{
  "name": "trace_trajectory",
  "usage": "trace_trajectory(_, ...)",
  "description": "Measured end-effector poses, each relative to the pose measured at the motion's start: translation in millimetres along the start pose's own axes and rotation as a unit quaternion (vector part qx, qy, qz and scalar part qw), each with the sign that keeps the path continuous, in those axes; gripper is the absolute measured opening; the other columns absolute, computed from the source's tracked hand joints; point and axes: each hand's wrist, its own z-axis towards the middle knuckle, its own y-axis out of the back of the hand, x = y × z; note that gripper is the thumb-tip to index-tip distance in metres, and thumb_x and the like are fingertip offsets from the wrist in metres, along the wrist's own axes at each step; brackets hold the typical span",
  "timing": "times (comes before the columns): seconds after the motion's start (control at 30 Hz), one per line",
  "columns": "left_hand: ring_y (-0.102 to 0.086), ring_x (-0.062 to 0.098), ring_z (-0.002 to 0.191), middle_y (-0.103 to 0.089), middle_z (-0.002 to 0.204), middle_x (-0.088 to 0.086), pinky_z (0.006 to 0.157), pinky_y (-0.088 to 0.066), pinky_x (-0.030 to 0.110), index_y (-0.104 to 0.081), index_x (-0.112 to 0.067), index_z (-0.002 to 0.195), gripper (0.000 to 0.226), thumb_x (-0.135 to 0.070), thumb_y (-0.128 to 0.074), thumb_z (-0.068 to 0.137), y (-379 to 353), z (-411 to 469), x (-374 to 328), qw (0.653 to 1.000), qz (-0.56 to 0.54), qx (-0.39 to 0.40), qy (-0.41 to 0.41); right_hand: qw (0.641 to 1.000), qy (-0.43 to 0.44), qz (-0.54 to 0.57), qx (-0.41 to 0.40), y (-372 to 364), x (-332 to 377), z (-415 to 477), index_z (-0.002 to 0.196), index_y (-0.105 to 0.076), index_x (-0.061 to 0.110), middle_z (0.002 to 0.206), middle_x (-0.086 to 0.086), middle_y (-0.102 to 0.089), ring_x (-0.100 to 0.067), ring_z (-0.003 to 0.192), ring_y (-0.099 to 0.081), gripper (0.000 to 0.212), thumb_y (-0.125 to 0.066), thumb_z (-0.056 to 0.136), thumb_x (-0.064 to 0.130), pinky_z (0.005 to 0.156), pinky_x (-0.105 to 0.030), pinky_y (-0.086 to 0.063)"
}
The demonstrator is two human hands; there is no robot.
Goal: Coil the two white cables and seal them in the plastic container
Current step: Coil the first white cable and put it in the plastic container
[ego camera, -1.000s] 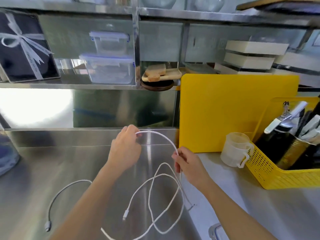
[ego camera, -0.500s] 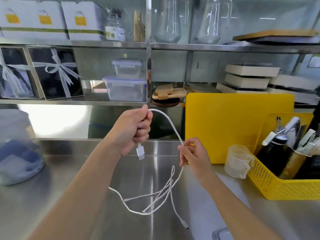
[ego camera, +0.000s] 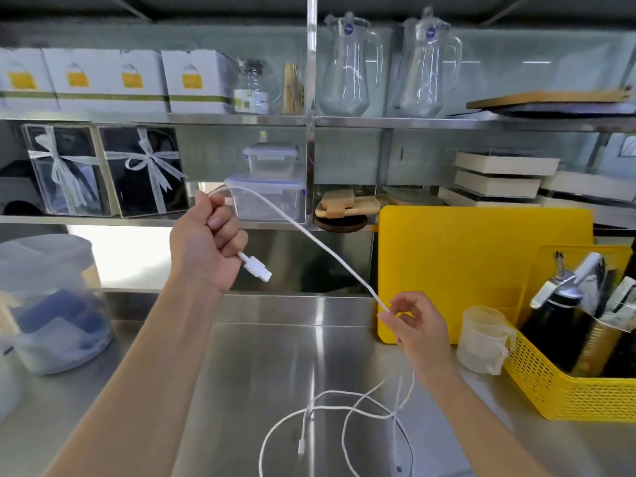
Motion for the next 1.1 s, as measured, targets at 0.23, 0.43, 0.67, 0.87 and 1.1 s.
trace_trajectory(0.23,-0.042,0.009,0.042,-0.05,0.051,-0.003,0.04,-0.038,0.019,-0.057,-0.009,0.076,0.037,-0.02,-0.032,0.101,10,-20,24,0.939,0.327,0.104,0.037,0.828,0.241,-0.5,0.085,-3,11,0,0.076,-0.06,0.016,0.075,0.004,-0.059,-0.02,0.059,-0.055,0.01,-0.062,0.085,0.019,0.046,-0.026,-0.037)
trace_trajectory(0.43,-0.07,0.022,0.062,-0.071,0.071,0.015,0.063,-0.059,0.028,-0.062,0.001,0.084,0.038,-0.016,-0.032,0.101,6,-41,46,0.866,0.425,0.216,0.15,0.785,0.348,-0.454,0.239,-10,62,-10,0.078,-0.064,0.017,0.073,-0.001,-0.064,-0.021,0.057,-0.057,0.017,-0.052,0.083,0.027,0.047,-0.028,-0.035)
trace_trajectory(0.67,-0.026,0.008,0.033,-0.036,0.037,-0.005,0.041,-0.034,0.019,-0.058,-0.007,0.066,0.039,-0.017,-0.037,0.097,10,-60,58,0.854,0.358,0.288,0.244,0.835,0.341,-0.385,0.195,-9,98,-5,0.085,-0.063,0.015,0.079,0.001,-0.063,-0.015,0.067,-0.053,0.044,-0.031,0.083,0.046,0.054,-0.035,-0.042)
trace_trajectory(0.87,-0.016,0.002,0.032,-0.027,0.038,-0.012,0.039,-0.017,0.013,-0.057,-0.013,0.059,0.035,-0.026,-0.043,0.088,13,-65,54,0.875,0.192,0.312,0.317,0.914,0.211,-0.24,0.251,-7,99,-6,0.095,-0.067,0.019,0.073,0.013,-0.058,-0.005,0.069,-0.054,0.014,-0.057,0.087,0.023,0.063,-0.021,-0.045)
trace_trajectory(1.1,-0.034,0.007,0.029,-0.042,0.035,-0.003,0.043,-0.035,0.02,-0.062,-0.01,0.065,0.035,-0.02,-0.038,0.088,8,-74,52,0.897,0.152,0.326,0.256,0.952,0.152,-0.144,0.224,-8,113,-13,0.069,-0.062,0.01,0.054,0.002,-0.054,-0.002,0.046,-0.046,0.029,-0.047,0.093,0.017,0.047,-0.01,-0.034)
